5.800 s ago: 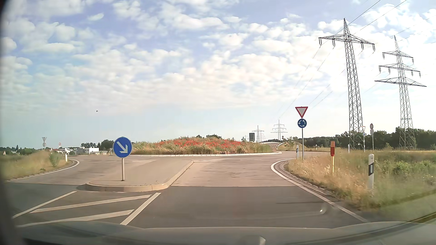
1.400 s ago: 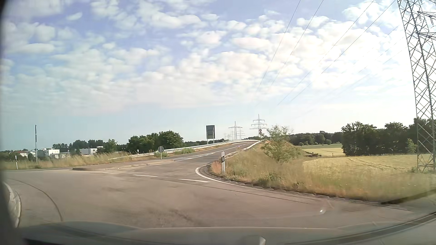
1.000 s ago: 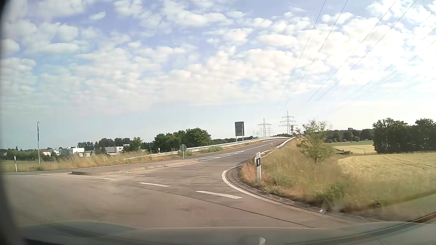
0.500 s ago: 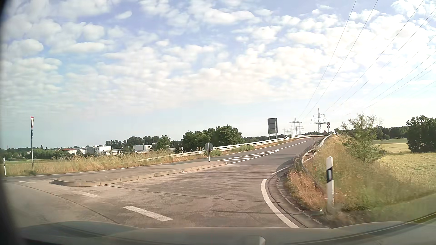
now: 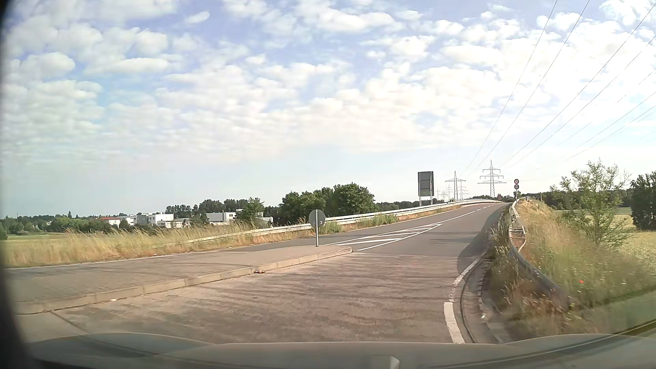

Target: Follow the waypoints while adhering to traffic rules and regulations

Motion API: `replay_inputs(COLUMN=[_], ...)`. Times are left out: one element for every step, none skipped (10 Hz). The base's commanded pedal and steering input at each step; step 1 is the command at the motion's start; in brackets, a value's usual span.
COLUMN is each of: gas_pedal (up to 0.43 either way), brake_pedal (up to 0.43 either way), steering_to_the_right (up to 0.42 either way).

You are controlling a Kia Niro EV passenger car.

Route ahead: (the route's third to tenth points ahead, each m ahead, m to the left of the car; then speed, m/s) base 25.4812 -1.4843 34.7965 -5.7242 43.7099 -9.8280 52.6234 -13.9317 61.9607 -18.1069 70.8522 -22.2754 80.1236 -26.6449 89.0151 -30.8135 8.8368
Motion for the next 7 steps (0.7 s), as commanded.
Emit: replay_inputs(gas_pedal=[0.169,0.169,0.169,0.177,0.177,0.209,0.220], brake_pedal=[0.030,0.030,0.030,0.030,0.030,0.030,0.030], steering_to_the_right=[0.065,0.080,0.089,0.096,0.100,0.102,0.103])
